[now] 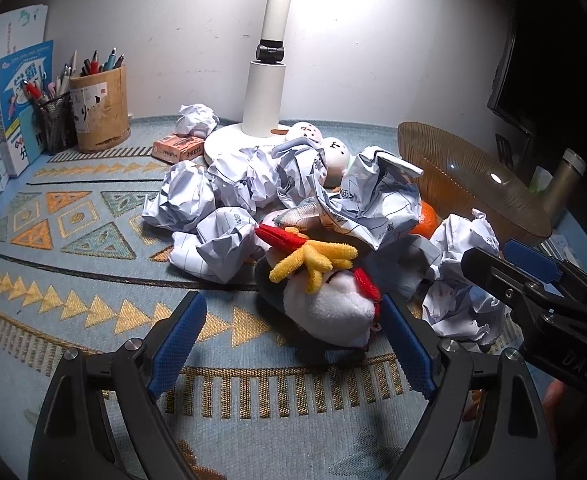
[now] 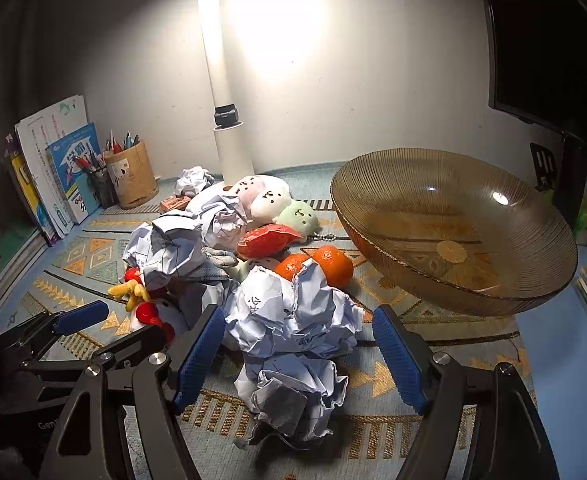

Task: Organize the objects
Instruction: 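Move left tool toward white chicken plush while right tool approaches a paper ball, then close left tool on chicken plush while right tool grasps the paper ball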

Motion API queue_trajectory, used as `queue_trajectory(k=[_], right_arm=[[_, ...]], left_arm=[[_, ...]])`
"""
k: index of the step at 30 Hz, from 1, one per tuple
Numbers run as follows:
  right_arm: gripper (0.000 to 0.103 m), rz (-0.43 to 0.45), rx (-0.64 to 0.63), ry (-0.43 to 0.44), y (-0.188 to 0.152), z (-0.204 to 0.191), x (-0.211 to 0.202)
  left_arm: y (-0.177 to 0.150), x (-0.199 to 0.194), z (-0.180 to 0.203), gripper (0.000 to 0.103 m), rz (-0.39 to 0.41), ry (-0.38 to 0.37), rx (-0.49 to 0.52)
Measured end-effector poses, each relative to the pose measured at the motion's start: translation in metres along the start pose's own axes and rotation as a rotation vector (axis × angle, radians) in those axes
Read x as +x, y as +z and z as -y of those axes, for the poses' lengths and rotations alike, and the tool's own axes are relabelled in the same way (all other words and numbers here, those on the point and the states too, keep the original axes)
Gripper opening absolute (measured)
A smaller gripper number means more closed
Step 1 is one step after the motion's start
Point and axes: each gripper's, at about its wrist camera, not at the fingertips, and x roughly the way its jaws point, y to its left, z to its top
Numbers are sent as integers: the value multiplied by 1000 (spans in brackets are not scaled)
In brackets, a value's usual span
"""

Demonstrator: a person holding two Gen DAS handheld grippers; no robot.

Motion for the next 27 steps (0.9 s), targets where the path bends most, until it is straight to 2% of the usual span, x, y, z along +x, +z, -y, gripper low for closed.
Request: queue_trajectory(k=[13,14,15,18,21,26,27], right_arm=[[75,-31,20,29,1,3,11],[70,-41,21,41,0,3,13],[57,-53,18,62,0,1,15],[53,-27,-26,27,-1,-7,11],[52,-3,-45,13,-1,-12,6],[50,17,-15,12,1,-5,1],[50,19,-7,19,1,-4,0]], left_arm=[[2,7,-4,87,-28,-26,-23],[1,8,-3,84,-27,-30,-21],[1,7,-2,73,-23,-46,-10],[-1,4,10,54,-4,-58,45],[-2,2,16,45,9,-53,79],[0,1,9,43,-8,-100,48],[-1,1,8,46,-22,-111,36]])
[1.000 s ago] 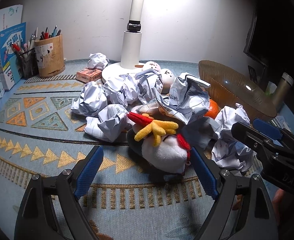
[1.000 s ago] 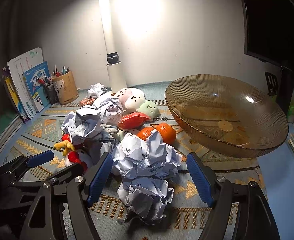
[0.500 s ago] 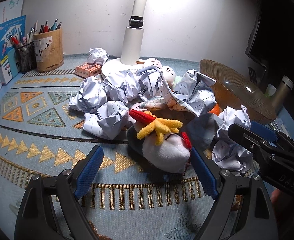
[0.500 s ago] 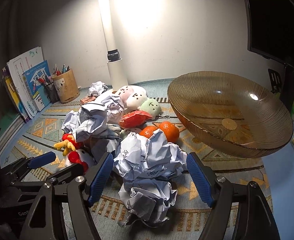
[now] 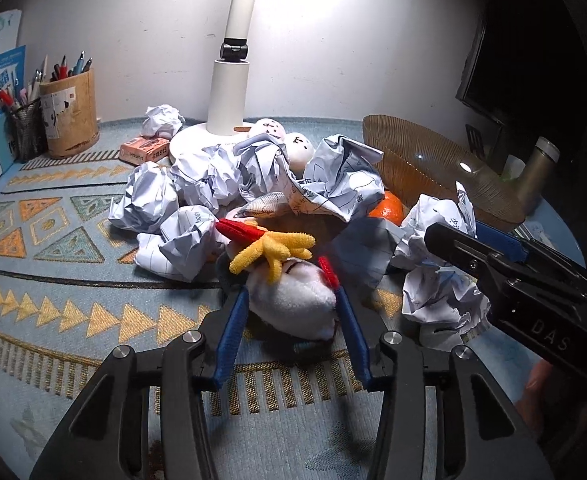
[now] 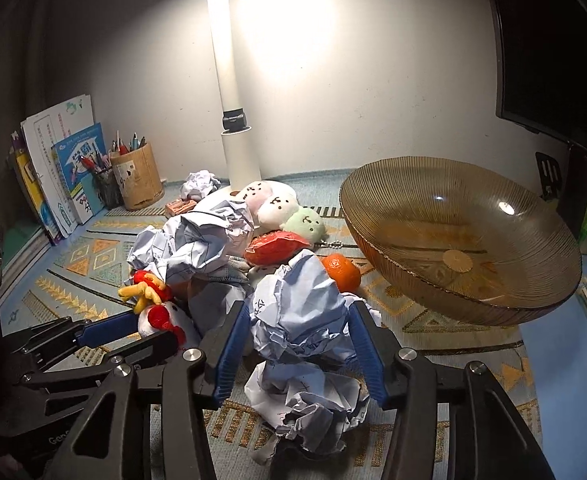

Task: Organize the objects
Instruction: 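Close left tool on chicken plush while right tool grasps the paper ball, then carry chicken plush with left tool while right tool carries paper ball to glass bowl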

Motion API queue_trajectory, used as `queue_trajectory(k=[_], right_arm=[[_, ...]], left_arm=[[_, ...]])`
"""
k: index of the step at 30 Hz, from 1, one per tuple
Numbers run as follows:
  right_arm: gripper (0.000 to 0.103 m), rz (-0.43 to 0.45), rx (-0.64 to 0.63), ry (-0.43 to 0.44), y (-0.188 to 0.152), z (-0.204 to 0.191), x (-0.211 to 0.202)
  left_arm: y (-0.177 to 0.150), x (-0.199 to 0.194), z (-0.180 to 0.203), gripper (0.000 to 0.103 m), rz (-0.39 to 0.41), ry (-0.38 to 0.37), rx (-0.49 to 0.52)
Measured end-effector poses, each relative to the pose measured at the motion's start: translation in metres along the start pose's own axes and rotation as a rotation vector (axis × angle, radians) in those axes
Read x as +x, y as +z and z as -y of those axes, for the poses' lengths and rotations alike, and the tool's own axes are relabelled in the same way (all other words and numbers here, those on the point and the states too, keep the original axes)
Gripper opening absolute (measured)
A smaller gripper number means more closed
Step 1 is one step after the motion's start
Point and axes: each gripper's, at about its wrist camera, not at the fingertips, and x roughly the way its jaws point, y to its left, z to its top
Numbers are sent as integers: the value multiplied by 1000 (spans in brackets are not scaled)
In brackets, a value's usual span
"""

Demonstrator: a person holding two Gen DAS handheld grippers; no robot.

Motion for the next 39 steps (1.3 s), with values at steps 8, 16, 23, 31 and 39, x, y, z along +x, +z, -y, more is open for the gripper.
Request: queue_trajectory(k=[8,16,23,31,39], right_arm=[[50,-10,16,18,-1,2,0],[50,31,81,111,2,15,-10],[51,78,44,200,4,-18,-62],[51,-135,-52,239,-50,-74,-40],[69,-270,-88,198,-69,-72,-17]], left_arm=[[7,14,-5,80,-33,41,-37],[6,3,0,46,5,26,-15],[-5,-62,-16,46,94,101,-62],[-31,-61,-46,46,94,190,-129],[-36,-53,-50,46,70,173,-147]])
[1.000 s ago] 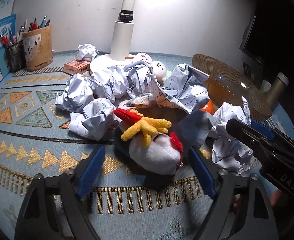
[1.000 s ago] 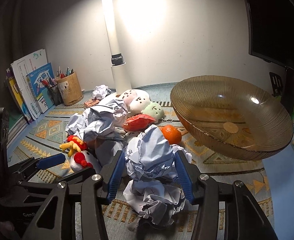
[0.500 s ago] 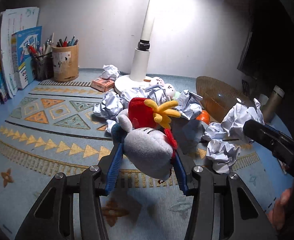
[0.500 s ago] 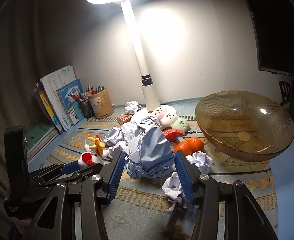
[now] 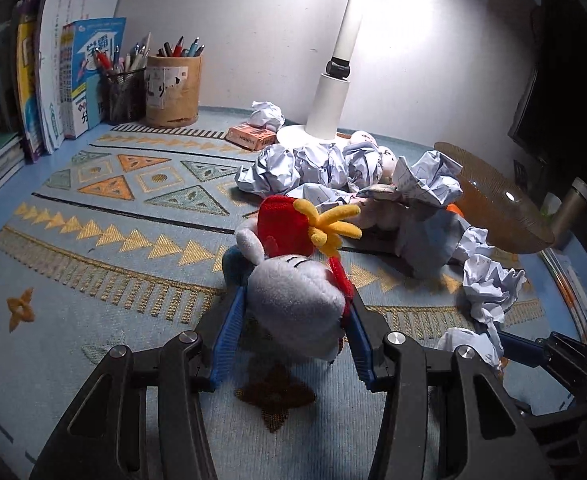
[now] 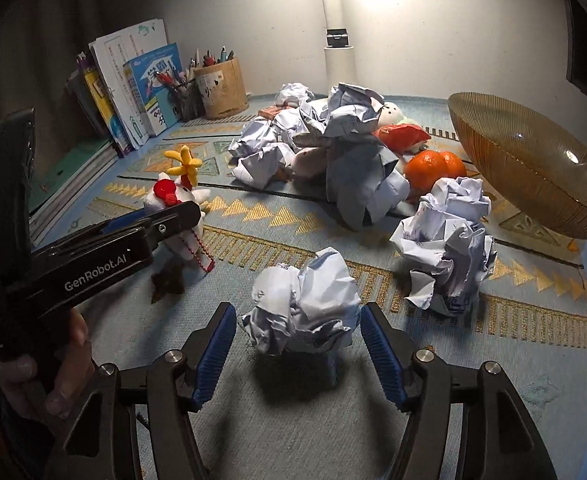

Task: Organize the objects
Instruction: 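Carry chicken plush with left tool while right tool carries paper ball to glass bowl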

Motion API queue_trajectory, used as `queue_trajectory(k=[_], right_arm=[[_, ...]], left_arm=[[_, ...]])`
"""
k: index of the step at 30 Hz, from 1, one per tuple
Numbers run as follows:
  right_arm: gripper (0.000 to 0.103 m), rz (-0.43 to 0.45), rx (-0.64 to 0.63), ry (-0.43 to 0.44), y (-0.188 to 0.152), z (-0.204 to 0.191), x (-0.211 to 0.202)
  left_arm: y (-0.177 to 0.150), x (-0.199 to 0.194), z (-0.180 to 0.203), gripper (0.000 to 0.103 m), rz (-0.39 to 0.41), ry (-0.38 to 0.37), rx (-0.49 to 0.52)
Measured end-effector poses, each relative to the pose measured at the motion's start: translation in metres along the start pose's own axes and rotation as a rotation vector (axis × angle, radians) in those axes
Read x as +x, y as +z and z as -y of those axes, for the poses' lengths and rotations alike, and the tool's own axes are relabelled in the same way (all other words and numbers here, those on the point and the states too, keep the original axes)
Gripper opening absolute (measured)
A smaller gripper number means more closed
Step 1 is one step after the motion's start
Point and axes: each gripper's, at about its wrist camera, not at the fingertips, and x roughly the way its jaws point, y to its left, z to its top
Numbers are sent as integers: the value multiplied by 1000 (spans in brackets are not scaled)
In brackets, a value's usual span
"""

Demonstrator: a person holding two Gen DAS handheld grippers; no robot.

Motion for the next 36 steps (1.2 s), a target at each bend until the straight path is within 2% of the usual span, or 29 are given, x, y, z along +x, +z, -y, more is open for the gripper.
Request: queue_trajectory(k=[3,5,12,13,14,15,17,20,23,27,30,32,36], right_arm=[[81,3,3,1,-5,3,-4],[85,0,21,1,-7,7,-6],[85,-31,78,71,-18,18,-3],[83,-33,78,77,-17,18,-1],[69,-37,73,84,-17,18,0],[49,-44,64,88,-16,17,1],[48,-20,56,86,-14,17,-5],[47,62,52,73,-3,27,-32],[47,181,79,3,18,55,-73],[47,323,154,-189,43,105,-120],[48,350,242,-302,60,149,-127],[48,337,291,-322,68,175,-121],[48,293,350,-327,77,200,-102]], left_arm=[[-1,-1,0,46,8,-14,1],[-1,-1,1,46,5,-16,6],[-1,-1,7,46,-4,-6,27],[-1,-2,8,46,0,5,33],[-1,-3,10,46,4,10,37],[0,-5,12,46,4,3,37],[4,-13,19,46,11,-16,38],[19,-30,44,46,60,-47,81],[42,-42,79,46,105,-105,129],[78,-28,130,46,109,-163,158],[102,-1,166,46,72,-238,176],[113,21,186,46,42,-265,189],[121,52,212,47,26,-258,220]])
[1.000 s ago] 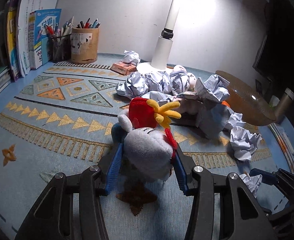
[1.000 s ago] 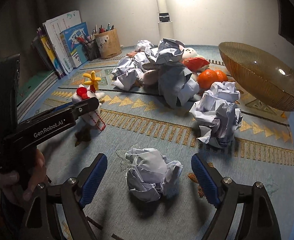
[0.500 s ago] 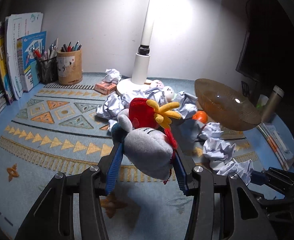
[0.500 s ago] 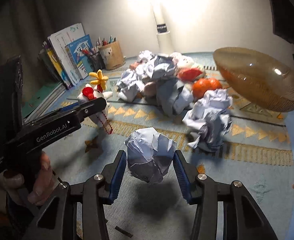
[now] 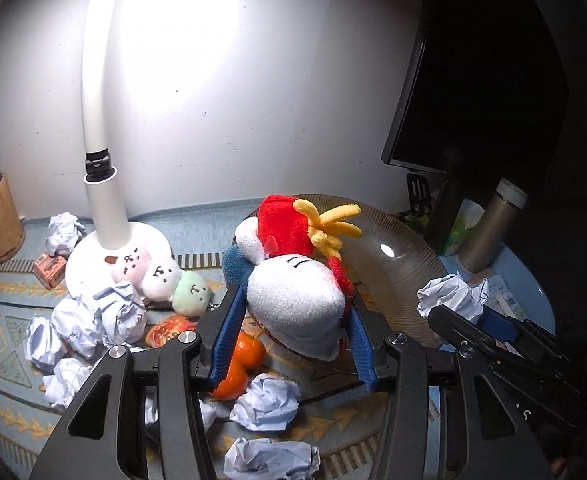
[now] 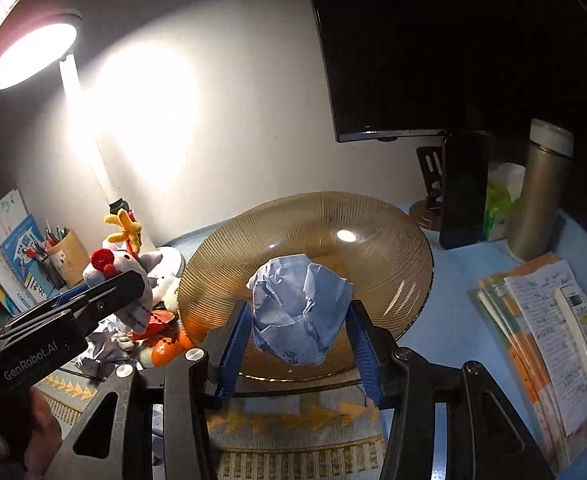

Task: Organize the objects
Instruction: 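Carry chicken plush with left tool while right tool carries paper ball to glass bowl, then open the left tool over the bowl while the right tool releases its paper ball, then move both tools back to the paper pile toward two crumpled paper balls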

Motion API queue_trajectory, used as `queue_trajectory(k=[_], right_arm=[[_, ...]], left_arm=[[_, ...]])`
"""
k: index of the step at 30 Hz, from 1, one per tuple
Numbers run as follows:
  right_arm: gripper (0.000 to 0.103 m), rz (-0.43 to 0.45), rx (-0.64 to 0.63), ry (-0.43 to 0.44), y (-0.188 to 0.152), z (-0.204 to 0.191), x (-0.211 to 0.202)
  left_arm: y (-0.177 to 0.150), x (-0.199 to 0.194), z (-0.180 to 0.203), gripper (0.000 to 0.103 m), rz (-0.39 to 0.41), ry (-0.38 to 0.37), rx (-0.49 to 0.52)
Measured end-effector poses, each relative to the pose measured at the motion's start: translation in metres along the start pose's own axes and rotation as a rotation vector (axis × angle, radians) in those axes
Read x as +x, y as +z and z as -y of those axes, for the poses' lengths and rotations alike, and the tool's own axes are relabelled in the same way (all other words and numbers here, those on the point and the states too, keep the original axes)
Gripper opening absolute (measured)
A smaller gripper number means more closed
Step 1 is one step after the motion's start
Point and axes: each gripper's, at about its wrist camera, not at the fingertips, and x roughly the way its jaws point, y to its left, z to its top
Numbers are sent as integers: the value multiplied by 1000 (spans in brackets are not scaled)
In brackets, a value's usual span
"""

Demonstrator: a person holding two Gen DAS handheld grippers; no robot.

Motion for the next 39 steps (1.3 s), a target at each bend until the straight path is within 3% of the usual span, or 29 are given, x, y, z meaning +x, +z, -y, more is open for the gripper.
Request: queue_trajectory(k=[2,4,5,6,7,11,17,22,25,28,31,37,39], right_arm=[[49,0,5,-16,3,4,8],[56,-11,8,-10,5,7,19],[67,-17,10,-11,6,8,22],[71,-13,12,-19,6,11,24],[71,-11,14,-22,7,14,25],[71,-17,18,-5,-3,15,15],[71,-21,-35,55,-35,-26,-15],[71,3,-90,131,-63,-98,-51],[71,46,-117,121,-81,-142,-67],[71,36,-154,103,-97,-177,-61],[71,23,-203,47,-118,-195,-42],[71,-47,-224,23,-145,-192,-10],[71,-19,-236,17,-146,-193,-13]], left_arm=[[4,13,4,47,-13,3,15],[5,21,6,55,-23,-14,27],[4,23,6,60,-17,-1,23],[3,24,4,69,-12,9,17],[2,24,1,71,-14,1,11],[-9,6,-13,71,-9,-5,-15],[-39,-71,-51,71,63,26,-80],[-73,-132,-91,71,73,170,-101],[-96,-154,-122,71,85,253,-114],[-120,-158,-148,71,92,320,-141],[-143,-145,-164,71,63,322,-166],[-162,-127,-172,71,39,303,-189],[-162,-128,-170,71,48,278,-183]])
